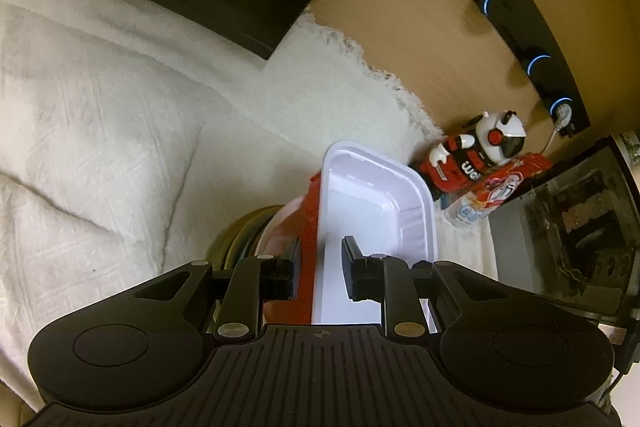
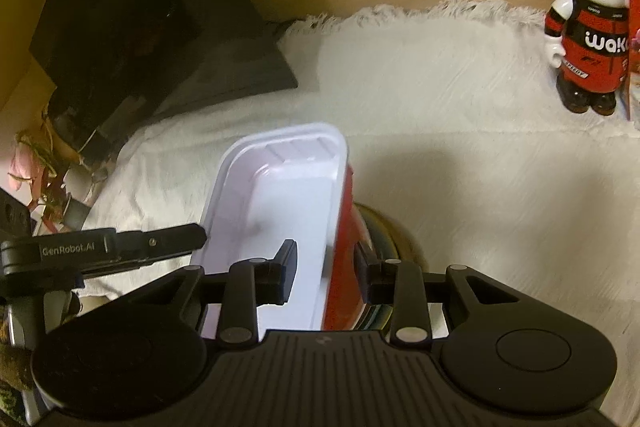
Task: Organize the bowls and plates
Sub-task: 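Lower the lavender container onto the bowl stack with both grippers and settle it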
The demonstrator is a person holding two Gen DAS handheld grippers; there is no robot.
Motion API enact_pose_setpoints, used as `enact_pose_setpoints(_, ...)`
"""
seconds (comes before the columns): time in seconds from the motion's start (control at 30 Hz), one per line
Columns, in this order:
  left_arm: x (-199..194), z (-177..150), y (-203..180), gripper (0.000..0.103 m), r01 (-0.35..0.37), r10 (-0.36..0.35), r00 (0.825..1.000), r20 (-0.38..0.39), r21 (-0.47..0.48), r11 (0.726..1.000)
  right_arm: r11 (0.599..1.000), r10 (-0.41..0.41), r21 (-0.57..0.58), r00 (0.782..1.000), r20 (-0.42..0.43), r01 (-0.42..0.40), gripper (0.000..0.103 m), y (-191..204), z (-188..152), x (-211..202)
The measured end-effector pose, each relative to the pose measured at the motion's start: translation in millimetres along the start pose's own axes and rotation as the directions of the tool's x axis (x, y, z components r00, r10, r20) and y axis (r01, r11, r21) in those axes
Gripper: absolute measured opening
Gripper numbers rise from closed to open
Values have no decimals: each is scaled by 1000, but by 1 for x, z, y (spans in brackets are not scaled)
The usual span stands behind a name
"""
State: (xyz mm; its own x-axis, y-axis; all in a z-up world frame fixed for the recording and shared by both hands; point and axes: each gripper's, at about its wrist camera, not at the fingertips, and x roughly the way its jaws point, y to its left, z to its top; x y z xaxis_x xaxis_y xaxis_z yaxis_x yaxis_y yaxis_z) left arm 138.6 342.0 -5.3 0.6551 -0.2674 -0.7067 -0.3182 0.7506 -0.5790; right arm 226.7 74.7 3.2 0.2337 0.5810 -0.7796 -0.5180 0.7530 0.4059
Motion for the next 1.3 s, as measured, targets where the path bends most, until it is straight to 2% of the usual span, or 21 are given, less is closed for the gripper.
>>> enact_pose_setpoints(0.23,12,10,9,23,-10,10,1000,-10,-31,999,1000,-18,0,1000,-2,18,31,2,6,12)
enact_pose_setpoints(1.0,52,31,9,22,-10,8,997,-80,-23,1000,999,-43,8,999,-29,43,30,-13,26,49)
enact_pose_setpoints(1.2,40,28,2,22,18,-18,997,-74,-8,1000,999,-40,8,999,-29,41,31,-15,26,46)
enact_pose_setpoints(1.3,32,24,-1,22,15,-15,997,-75,5,1000,1000,2,4,1000,-25,-2,32,-11,23,34)
